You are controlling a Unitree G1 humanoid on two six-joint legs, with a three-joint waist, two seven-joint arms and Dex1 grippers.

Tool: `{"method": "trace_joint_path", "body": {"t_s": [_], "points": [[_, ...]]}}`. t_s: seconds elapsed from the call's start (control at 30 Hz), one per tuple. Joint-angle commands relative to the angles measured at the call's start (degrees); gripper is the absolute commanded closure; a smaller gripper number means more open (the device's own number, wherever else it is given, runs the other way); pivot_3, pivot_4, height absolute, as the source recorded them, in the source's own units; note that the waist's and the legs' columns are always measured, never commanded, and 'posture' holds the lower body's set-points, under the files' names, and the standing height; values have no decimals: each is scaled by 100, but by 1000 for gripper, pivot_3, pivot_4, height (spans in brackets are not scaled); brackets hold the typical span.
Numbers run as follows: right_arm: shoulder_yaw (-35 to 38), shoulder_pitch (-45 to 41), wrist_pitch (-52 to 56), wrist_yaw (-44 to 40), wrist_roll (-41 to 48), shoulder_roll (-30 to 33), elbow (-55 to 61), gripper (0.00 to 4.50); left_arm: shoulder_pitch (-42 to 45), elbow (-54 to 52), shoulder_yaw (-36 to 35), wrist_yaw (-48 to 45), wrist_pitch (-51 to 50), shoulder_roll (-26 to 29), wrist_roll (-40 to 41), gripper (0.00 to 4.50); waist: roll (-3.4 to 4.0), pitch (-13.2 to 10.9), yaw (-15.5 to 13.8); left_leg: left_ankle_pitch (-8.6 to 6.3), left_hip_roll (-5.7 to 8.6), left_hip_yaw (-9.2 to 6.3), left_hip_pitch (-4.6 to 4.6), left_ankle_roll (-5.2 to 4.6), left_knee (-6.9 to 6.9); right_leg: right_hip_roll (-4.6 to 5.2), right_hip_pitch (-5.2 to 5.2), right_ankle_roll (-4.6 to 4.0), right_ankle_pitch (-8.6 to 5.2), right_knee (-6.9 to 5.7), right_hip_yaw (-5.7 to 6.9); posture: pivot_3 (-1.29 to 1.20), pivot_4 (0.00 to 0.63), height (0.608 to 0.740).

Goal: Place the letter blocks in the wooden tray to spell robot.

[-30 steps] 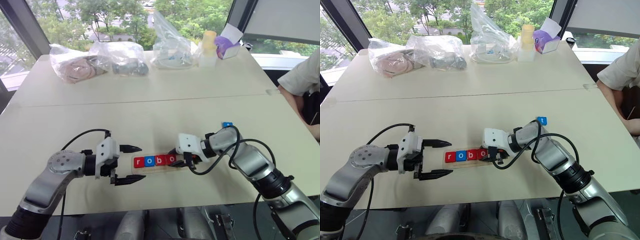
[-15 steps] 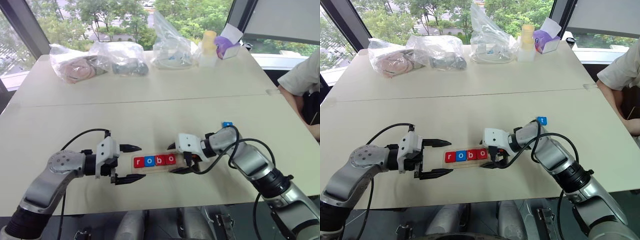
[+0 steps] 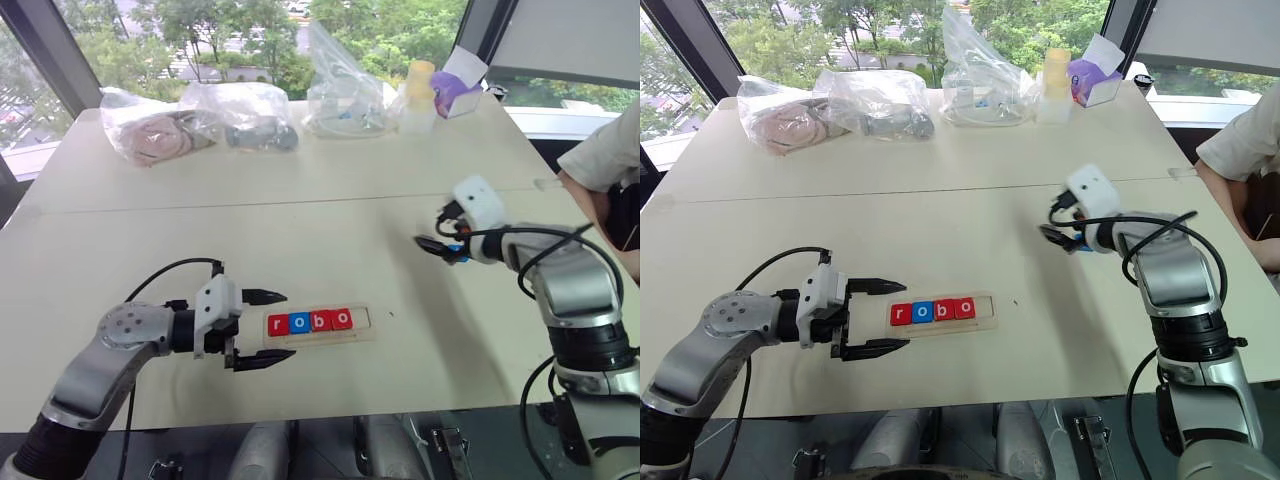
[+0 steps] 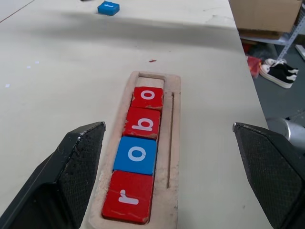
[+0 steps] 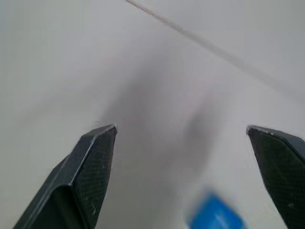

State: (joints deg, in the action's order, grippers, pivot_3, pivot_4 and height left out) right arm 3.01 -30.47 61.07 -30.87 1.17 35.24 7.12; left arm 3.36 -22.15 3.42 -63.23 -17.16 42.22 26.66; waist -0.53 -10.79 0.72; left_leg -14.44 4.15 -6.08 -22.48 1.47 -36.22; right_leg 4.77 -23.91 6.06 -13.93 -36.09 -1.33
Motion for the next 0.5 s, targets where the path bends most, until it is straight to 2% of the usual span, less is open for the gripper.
{"method": "trace_joint_path", "body": {"t_s": [0.03, 0.2, 0.4, 0.5], "points": [[352, -23, 473, 621, -48, -302, 211, 69, 113, -33, 14, 1, 81, -44, -16, 0, 0, 0, 18, 1, -1, 2, 0, 1, 1, -2, -4, -1, 1, -2, -3, 0, 150, 740], [781, 9, 1123, 1121, 111, -871, 148, 69, 127, -18, 2, -16, 114, -61, -47, 0, 2, 1, 8, 3, -3, 2, 0, 2, -1, -16, -6, -4, 4, -7, -4, 0, 150, 740], [964, 20, 1138, 1349, 217, -1038, -101, 69, 74, -68, -44, -4, 89, -50, -32, 0, 1, 2, 9, 3, -2, 3, 2, 2, -3, -17, 0, -3, 5, -6, -2, 0, 150, 740], [1022, -10, 1077, 1408, 294, -1058, -198, 848, 52, -74, -64, -4, 95, -38, -33, 0, 2, 2, 10, 3, -2, 3, 8, 2, -4, -18, 7, -3, 5, -6, -2, 0, 150, 740]]}}
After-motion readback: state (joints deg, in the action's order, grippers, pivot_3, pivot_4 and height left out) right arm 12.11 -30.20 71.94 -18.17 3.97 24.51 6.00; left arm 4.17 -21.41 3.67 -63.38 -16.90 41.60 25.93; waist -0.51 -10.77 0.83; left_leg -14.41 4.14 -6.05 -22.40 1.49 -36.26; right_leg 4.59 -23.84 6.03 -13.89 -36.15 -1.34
